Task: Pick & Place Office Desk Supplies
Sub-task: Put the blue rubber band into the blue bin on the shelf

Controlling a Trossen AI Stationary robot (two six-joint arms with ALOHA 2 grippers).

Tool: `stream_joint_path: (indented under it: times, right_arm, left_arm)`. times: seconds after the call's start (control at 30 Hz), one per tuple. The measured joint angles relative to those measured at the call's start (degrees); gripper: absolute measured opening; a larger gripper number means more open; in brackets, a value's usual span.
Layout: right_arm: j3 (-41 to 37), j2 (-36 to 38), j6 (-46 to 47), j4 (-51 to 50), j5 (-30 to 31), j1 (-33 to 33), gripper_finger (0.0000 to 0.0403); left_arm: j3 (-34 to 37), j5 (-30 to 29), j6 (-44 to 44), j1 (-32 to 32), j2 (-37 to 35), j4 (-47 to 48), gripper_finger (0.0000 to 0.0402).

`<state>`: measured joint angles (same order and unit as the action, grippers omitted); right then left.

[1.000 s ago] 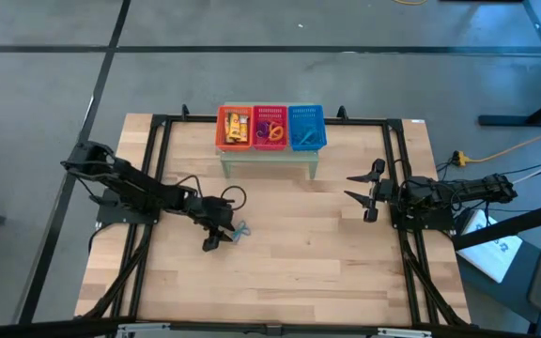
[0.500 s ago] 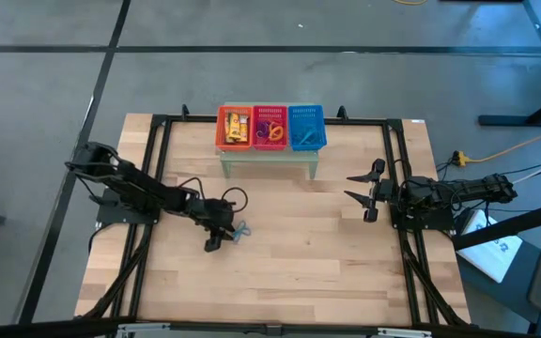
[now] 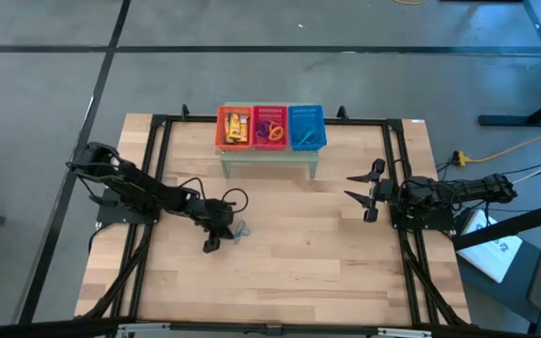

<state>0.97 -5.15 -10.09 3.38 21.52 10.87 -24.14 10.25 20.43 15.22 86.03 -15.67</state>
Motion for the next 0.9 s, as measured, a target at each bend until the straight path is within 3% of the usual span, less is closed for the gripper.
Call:
stream_joint_path:
  times: [0.27,0.57,0.9]
  right_arm:
    - [0.00,0.00,0.00,0.00,0.02,0.00,0.0195]
    - [0.00,0.00,-0.02,0.00,0.02,-0.02,0.0195]
    - [0.00,0.02,-0.04,0.00,0.02,0.00,0.0195]
  left_arm:
    - [-4.98,2.54,-3.36,0.11,-2.81,10.54,0.0003]
    - [-17.14,-2.86,-16.44,-1.58,-7.01,28.50,0.0002]
    - [-28.38,-5.56,-24.92,-9.78,-10.28,28.75,0.0002]
